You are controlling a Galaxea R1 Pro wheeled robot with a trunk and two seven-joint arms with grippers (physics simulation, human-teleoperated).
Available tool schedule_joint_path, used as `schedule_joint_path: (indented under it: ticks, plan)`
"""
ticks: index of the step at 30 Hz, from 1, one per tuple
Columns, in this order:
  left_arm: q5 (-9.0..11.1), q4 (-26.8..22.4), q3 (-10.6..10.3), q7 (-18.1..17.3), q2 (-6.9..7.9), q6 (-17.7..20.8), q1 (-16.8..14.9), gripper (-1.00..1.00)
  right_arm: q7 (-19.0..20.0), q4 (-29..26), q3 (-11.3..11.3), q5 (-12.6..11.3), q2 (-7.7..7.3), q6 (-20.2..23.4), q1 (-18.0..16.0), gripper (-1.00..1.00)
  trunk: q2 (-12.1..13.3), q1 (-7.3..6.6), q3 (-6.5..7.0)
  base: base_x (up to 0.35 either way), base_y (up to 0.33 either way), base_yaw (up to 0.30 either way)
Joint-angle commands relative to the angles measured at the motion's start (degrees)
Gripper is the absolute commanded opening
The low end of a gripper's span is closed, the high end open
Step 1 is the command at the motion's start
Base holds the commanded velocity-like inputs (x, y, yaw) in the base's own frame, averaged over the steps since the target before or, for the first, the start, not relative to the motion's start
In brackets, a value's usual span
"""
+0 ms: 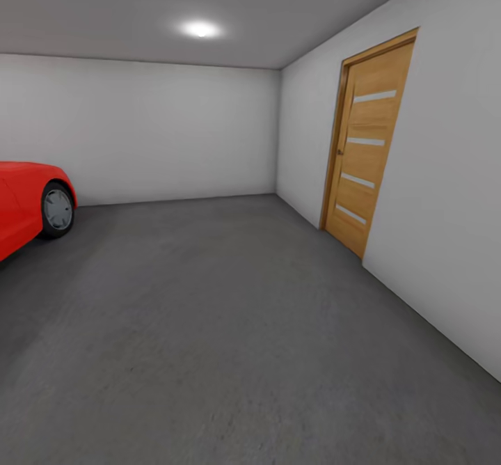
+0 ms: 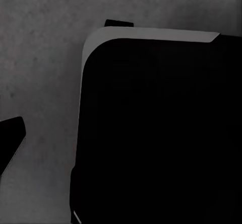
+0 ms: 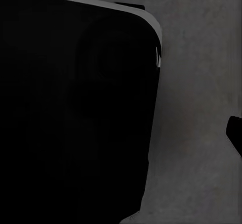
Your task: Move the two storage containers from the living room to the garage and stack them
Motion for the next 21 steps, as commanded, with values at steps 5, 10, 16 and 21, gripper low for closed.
schedule_joint_path:
  ticks: [5, 10, 16, 21]
  plan:
    - [0.5, -0.1, 0.0, 0.0, -0.01, -0.1, 0.0, 1.0, 0.0, 0.1, 0.4, 0.1, -0.06, -0.2, 0.0, 1.0, 0.0, 0.04, -0.04, 0.323, 0.0, 0.0]
    - [0.5, 0.0, 0.0, 0.0, -0.01, -0.1, 0.0, 1.0, -0.1, 0.1, 0.4, 0.1, -0.13, -0.4, 0.0, 1.0, 0.0, 0.04, -0.04, 0.323, 0.0, 0.0]
    - [0.4, 0.0, 0.0, 0.0, -0.01, -0.1, 0.0, 1.0, -0.1, 0.0, 0.3, 0.1, -0.16, -2.6, 0.0, 1.0, 0.0, 0.04, -0.04, 0.322, 0.0, 0.0]
    - [0.2, 0.1, -0.2, -0.1, -0.02, -0.1, 0.0, 1.0, -0.1, 0.0, 0.0, -0.1, -0.16, -3.4, 0.0, 1.0, 0.0, 0.04, -0.04, 0.322, 0.0, 0.0]
